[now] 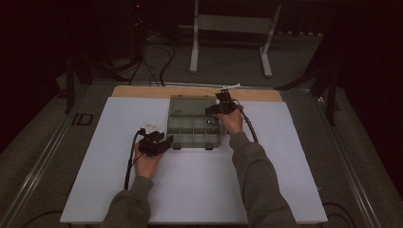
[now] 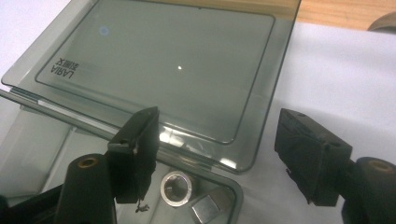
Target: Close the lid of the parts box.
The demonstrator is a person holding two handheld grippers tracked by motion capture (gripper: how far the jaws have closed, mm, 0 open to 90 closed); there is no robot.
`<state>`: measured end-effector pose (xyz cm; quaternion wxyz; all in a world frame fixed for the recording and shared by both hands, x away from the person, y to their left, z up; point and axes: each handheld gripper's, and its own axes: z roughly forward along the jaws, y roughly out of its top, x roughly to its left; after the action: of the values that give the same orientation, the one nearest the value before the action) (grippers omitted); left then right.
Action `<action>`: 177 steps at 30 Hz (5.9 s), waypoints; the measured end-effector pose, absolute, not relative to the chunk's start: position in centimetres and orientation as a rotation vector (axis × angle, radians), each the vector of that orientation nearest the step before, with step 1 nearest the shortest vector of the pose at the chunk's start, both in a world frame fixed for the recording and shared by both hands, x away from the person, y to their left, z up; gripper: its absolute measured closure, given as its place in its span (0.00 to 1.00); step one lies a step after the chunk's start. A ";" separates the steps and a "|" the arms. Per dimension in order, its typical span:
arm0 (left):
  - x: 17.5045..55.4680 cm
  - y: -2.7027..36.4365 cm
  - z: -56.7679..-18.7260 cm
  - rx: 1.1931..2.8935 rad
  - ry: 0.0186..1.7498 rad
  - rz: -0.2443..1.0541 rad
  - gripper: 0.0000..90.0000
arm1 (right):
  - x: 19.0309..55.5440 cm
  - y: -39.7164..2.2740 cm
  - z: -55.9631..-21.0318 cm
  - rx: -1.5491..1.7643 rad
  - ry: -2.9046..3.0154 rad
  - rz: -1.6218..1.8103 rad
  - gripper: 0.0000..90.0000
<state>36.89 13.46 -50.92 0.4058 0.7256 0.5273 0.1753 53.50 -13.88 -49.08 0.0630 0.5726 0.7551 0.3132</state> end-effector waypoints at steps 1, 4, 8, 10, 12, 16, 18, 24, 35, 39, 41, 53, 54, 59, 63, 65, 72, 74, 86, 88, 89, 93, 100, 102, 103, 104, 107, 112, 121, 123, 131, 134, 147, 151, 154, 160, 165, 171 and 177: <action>37.0 13.3 -50.9 1.834 1.336 0.440 0.68 | 53.5 -13.9 -49.2 1.740 2.284 0.955 0.35; 37.1 13.1 -50.9 1.844 1.374 0.465 0.75 | 53.7 -14.1 -49.4 1.759 2.286 0.970 0.34; 37.3 13.1 -50.9 1.858 1.392 0.468 0.83 | 54.0 -14.2 -49.7 1.801 2.293 1.000 0.35; 37.3 13.0 -50.8 1.877 1.387 0.477 0.83 | 54.2 -14.1 -49.8 1.810 2.301 1.010 0.34; 37.3 12.8 -50.7 1.896 1.385 0.493 0.83 | 54.3 -14.1 -49.8 1.812 2.314 1.000 0.33; 37.4 12.6 -50.6 1.921 1.380 0.519 0.85 | 54.6 -14.1 -49.7 1.802 2.339 0.987 0.33; 37.4 12.6 -50.6 1.927 1.376 0.521 0.85 | 54.8 -14.3 -49.8 1.821 2.336 1.002 0.34; 37.4 12.5 -50.5 1.941 1.374 0.529 0.85 | 55.2 -14.5 -50.8 1.905 2.305 1.040 0.36; 37.4 12.2 -50.4 1.979 1.359 0.565 0.86 | 55.2 -15.0 -50.1 1.841 2.216 1.098 0.58; 37.5 12.2 -50.4 1.982 1.356 0.564 0.86 | 55.0 -14.9 -49.6 1.773 2.198 1.136 0.56; 37.5 12.2 -50.4 1.983 1.355 0.565 0.86 | 55.0 -14.9 -49.5 1.762 2.192 1.142 0.56; 37.5 12.1 -50.3 1.987 1.344 0.569 0.86 | 54.3 -14.6 -48.2 1.558 2.204 1.074 0.63; 37.5 12.1 -50.3 1.987 1.344 0.569 0.86 | 54.3 -14.6 -48.2 1.558 2.204 1.074 0.63; 37.6 12.2 -50.2 1.983 1.343 0.571 0.87 | 53.7 -14.9 -47.6 1.475 2.214 1.071 0.70; 37.6 12.1 -50.1 1.980 1.344 0.575 0.88 | 53.2 -15.1 -47.3 1.444 2.216 1.089 0.71; 37.6 12.1 -50.1 1.981 1.345 0.577 0.88 | 52.9 -15.0 -47.3 1.421 2.214 1.079 0.71; 37.5 12.0 -50.1 1.980 1.346 0.580 0.88 | 52.1 -14.9 -47.0 1.341 2.218 1.044 0.72; 37.5 12.0 -50.1 1.981 1.345 0.582 0.89 | 51.7 -14.8 -46.9 1.305 2.219 1.025 0.72; 37.5 12.0 -50.1 1.979 1.347 0.586 0.89 | 50.2 -14.7 -46.6 1.195 2.210 0.977 0.75; 37.5 12.0 -50.1 1.979 1.348 0.587 0.89 | 49.9 -14.7 -46.7 1.186 2.205 0.972 0.75; 37.5 12.0 -50.1 1.979 1.347 0.588 0.89 | 49.8 -14.8 -46.7 1.176 2.205 0.968 0.75; 37.6 12.0 -50.1 1.978 1.347 0.588 0.89 | 49.3 -14.7 -46.7 1.151 2.199 0.953 0.76; 37.6 12.1 -50.2 1.978 1.341 0.582 0.89 | 48.3 -14.4 -46.8 1.088 2.197 0.906 0.76; 37.6 12.1 -50.2 1.978 1.340 0.583 0.89 | 48.0 -14.4 -46.8 1.078 2.196 0.900 0.76; 37.6 12.1 -50.2 1.979 1.339 0.585 0.89 | 47.9 -14.4 -46.8 1.077 2.196 0.902 0.76; 37.7 12.1 -50.2 1.980 1.336 0.586 0.89 | 47.8 -14.5 -46.9 1.074 2.195 0.902 0.76; 37.7 12.1 -50.2 1.984 1.333 0.589 0.89 | 47.6 -14.5 -46.9 1.071 2.192 0.896 0.76; 37.8 12.1 -50.2 1.985 1.331 0.589 0.89 | 47.2 -14.5 -46.8 1.077 2.187 0.885 0.76; 37.8 12.0 -50.2 1.978 1.336 0.592 0.90 | 46.5 -14.7 -47.0 1.072 2.188 0.891 0.75; 37.9 12.0 -50.2 1.975 1.339 0.591 0.90 | 46.3 -14.7 -47.1 1.077 2.184 0.894 0.75; 37.9 12.1 -50.3 1.956 1.351 0.577 0.90 | 45.9 -14.8 -47.2 1.085 2.188 0.904 0.72; 37.9 12.2 -50.3 1.948 1.356 0.571 0.90 | 45.8 -14.8 -47.0 1.083 2.198 0.920 0.66; 38.0 12.3 -50.4 1.930 1.370 0.551 0.88 | 45.0 -14.7 -46.8 1.077 2.267 0.922 0.47; 38.0 12.3 -50.6 1.929 1.360 0.529 0.82 | 44.5 -15.3 -46.8 1.091 2.277 0.944 0.40; 37.9 12.2 -50.7 1.915 1.345 0.509 0.73 | 44.1 -15.9 -46.8 1.111 2.271 0.968 0.36; 37.6 12.0 -50.2 1.880 1.299 0.496 0.54 | 43.1 -17.4 -46.7 1.152 2.270 1.022 0.32; 37.3 12.3 -49.8 1.855 1.271 0.487 0.42 | 42.4 -18.3 -46.4 1.173 2.270 1.057 0.28; 37.3 12.9 -49.2 1.828 1.250 0.452 0.32 | 42.2 -19.5 -46.1 1.227 2.282 1.082 0.15; 37.1 13.7 -48.5 1.834 1.211 0.459 0.25 | 42.2 -20.4 -45.7 1.272 2.234 1.099 0.12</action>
<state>37.13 13.68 -48.53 0.4334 0.7361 0.4861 0.1843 42.21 -20.37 -45.71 0.1721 0.4483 0.7870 0.3872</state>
